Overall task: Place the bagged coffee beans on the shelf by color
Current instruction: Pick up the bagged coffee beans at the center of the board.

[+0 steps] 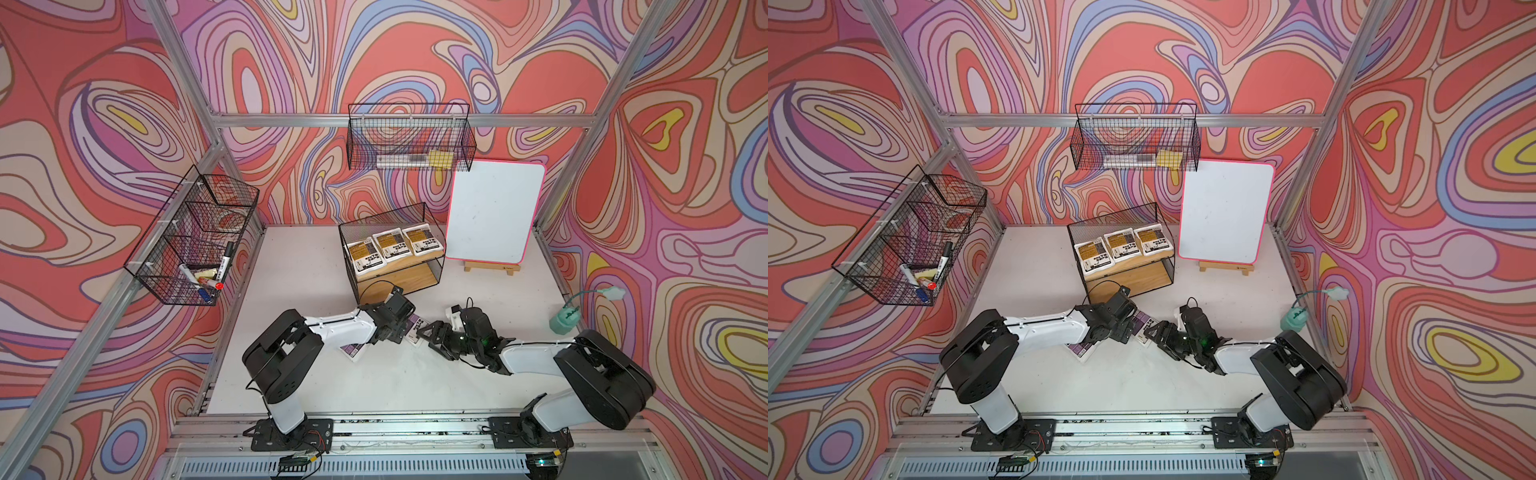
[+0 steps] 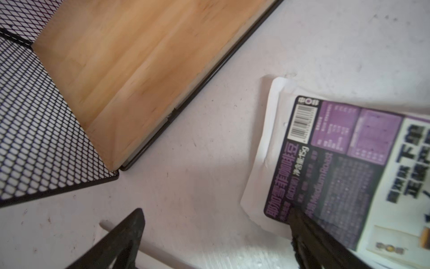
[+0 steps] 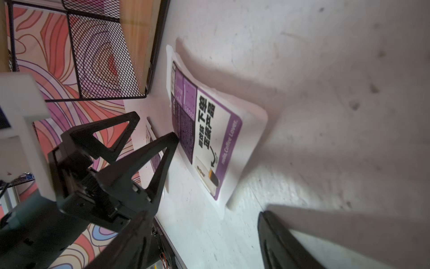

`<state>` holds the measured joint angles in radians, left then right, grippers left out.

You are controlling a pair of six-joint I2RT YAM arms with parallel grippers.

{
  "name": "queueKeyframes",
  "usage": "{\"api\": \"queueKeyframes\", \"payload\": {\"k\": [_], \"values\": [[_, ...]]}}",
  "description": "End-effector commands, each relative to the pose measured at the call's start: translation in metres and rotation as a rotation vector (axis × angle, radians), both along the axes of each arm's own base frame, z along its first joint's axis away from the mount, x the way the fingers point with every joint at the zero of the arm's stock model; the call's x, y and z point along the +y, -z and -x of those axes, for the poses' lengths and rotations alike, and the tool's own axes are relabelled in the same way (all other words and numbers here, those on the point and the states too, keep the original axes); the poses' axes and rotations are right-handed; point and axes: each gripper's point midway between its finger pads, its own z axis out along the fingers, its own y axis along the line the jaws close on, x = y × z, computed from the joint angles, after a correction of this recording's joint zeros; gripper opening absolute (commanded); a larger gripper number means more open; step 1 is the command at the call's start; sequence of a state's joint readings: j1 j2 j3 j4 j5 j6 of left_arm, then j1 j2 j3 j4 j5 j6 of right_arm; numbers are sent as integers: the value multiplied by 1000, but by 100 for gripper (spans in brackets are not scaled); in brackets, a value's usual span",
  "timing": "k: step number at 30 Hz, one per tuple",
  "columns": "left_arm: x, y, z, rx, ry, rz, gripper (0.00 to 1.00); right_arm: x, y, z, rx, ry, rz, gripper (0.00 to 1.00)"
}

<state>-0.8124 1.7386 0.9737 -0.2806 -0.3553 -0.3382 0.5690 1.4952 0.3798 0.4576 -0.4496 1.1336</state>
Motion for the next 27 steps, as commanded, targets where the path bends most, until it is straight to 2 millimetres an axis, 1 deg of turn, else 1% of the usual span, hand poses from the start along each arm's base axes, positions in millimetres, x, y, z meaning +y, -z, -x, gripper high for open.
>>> {"api": "queueKeyframes", "payload": {"k": [1,5,8,13,15,18,23,24,26,27], "values": [[-3,-1,-4,-19,8,-15,99,-14,31,5,86,47,78,74],[-2,5,-2,-5,10,-23,99,-14,39,1,101,72,65,74],[-7,5,-5,-17,10,1,99,-12,46,-4,113,85,45,73],[-5,6,-2,-13,3,7,99,-5,52,-9,124,89,-6,68],[-4,7,1,-8,3,8,99,-5,59,-7,144,92,-14,64],[-1,7,3,-4,-1,8,99,-6,61,-7,148,100,-32,56],[-1,1,6,-7,-2,22,99,-7,63,-7,151,108,-46,37],[0,-1,7,-6,-4,26,99,-7,63,-7,150,108,-49,32],[-2,-7,6,-16,-6,44,99,-7,63,-6,150,108,-53,24],[0,-9,8,-6,-8,39,99,-7,63,-6,149,106,-56,20]]}}
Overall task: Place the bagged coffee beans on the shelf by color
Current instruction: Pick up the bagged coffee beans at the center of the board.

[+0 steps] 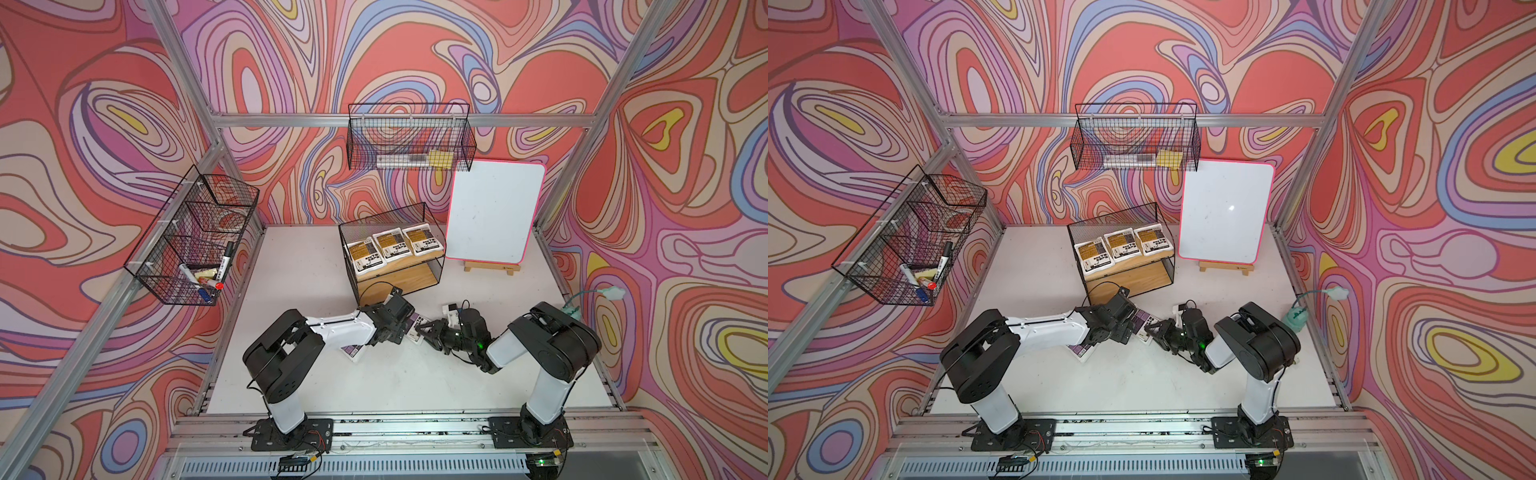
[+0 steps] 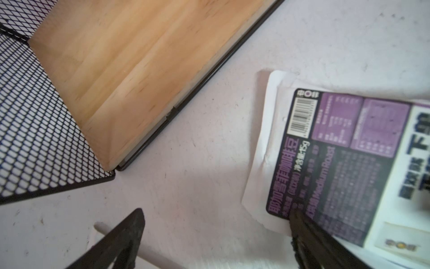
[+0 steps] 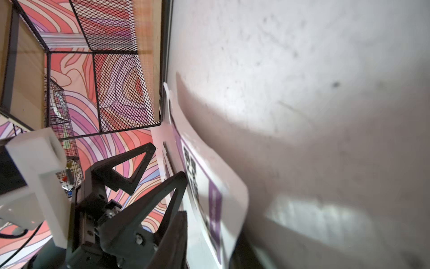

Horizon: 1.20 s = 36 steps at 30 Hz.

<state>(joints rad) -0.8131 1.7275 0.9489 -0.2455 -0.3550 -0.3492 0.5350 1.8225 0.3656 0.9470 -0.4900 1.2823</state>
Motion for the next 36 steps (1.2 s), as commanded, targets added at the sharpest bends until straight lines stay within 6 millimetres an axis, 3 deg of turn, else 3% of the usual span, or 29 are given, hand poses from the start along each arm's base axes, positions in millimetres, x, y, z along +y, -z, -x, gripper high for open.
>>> {"api": "queueKeyframes", "payload": {"k": [1,8,18,24,36], "values": [[1,-12,9,9,0,21,99,-17,42,22,152,23,90,17],[-1,-53,14,-5,-32,107,99,-20,38,22,143,38,64,0],[26,-119,34,-71,-124,216,99,-24,14,22,106,51,20,0],[49,-130,45,-92,-218,242,99,-15,-13,14,37,22,-25,0],[93,-143,55,-154,-420,301,99,-7,-40,-5,-54,37,-74,0]]}}
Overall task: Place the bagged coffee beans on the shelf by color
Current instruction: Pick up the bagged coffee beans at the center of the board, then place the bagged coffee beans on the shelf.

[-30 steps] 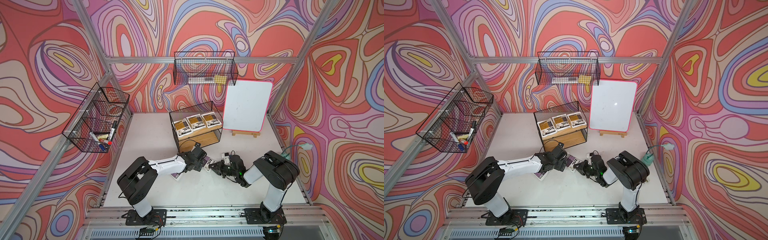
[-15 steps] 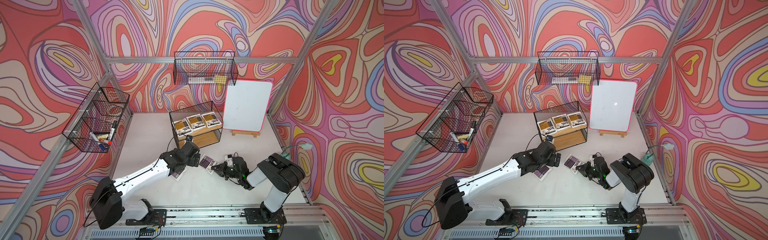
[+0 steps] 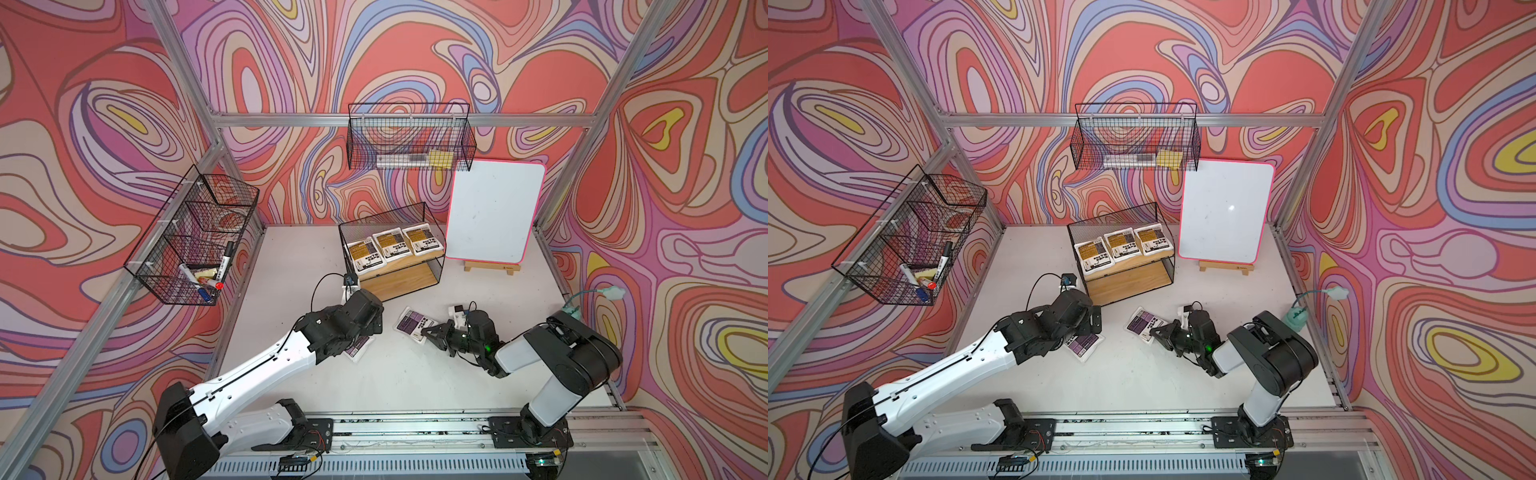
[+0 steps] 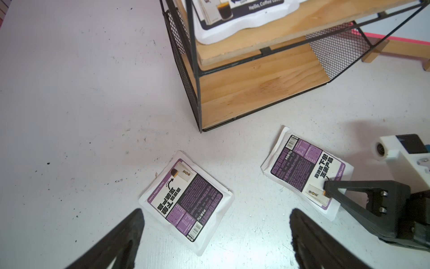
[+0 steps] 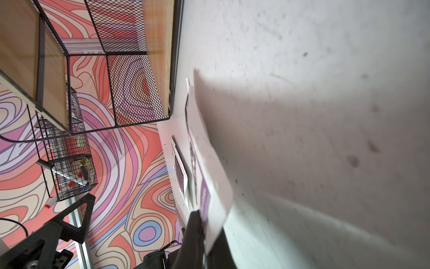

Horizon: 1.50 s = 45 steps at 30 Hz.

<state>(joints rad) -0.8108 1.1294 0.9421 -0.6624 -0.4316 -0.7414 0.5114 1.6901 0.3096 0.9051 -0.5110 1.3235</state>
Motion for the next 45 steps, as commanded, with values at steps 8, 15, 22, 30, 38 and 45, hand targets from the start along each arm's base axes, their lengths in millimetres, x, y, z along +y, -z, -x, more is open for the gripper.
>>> {"api": "queueKeyframes", "payload": {"k": [8,15,22,30,38,45], "values": [[57,3,-9,10,-143,56,99,22,-44,-34,-116,64,-40,0],[57,11,-22,14,-172,107,99,41,-53,-61,-139,141,-69,0],[75,20,-22,28,-227,136,99,72,-42,-96,-127,232,-142,0],[85,30,-19,53,-250,145,99,95,-23,-122,-106,319,-154,0],[84,39,-15,74,-257,160,99,108,-11,-144,-70,365,-111,0],[86,38,-12,73,-259,163,99,119,5,-158,-14,399,-82,0]]}}
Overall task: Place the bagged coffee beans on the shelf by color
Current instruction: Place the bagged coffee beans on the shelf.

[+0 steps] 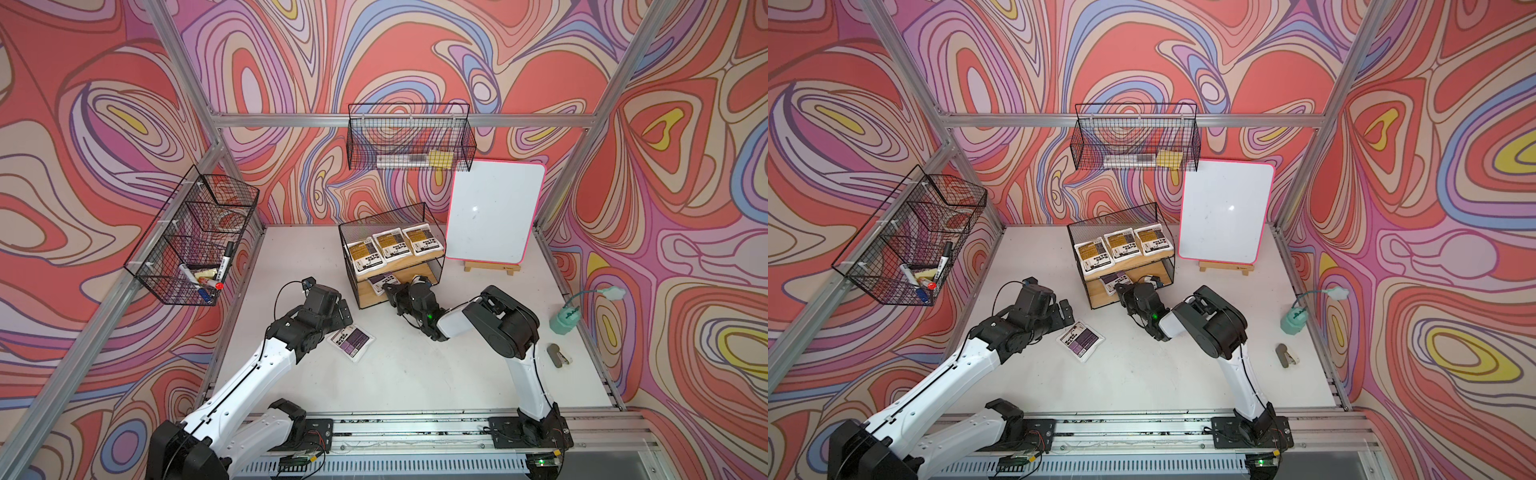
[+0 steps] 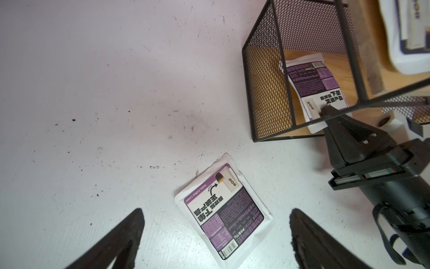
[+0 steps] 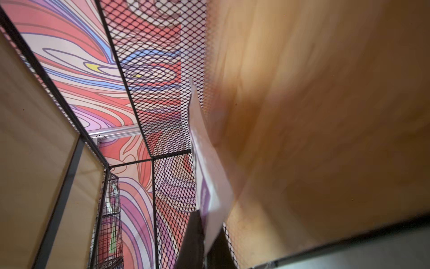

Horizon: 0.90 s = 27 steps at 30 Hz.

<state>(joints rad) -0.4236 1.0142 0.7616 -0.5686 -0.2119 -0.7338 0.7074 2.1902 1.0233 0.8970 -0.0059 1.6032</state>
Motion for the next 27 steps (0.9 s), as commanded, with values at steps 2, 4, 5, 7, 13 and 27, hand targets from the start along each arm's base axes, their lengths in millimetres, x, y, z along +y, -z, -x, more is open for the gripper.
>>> {"api": "queueKeyframes", "payload": {"k": [2,4,5,7,13,27], "values": [[4,0,4,-6,-12,8,99,7,25,-3,67,25,44,0],[5,0,5,-5,-13,8,99,12,28,-4,75,24,50,0],[5,0,6,-6,-15,8,99,15,29,-4,79,23,51,0],[6,0,6,-6,-17,10,99,20,32,-5,85,18,49,0],[6,1,8,-7,-17,9,99,27,39,-6,101,12,46,6],[7,5,10,-4,-19,11,99,39,26,7,80,-44,62,53]]}}
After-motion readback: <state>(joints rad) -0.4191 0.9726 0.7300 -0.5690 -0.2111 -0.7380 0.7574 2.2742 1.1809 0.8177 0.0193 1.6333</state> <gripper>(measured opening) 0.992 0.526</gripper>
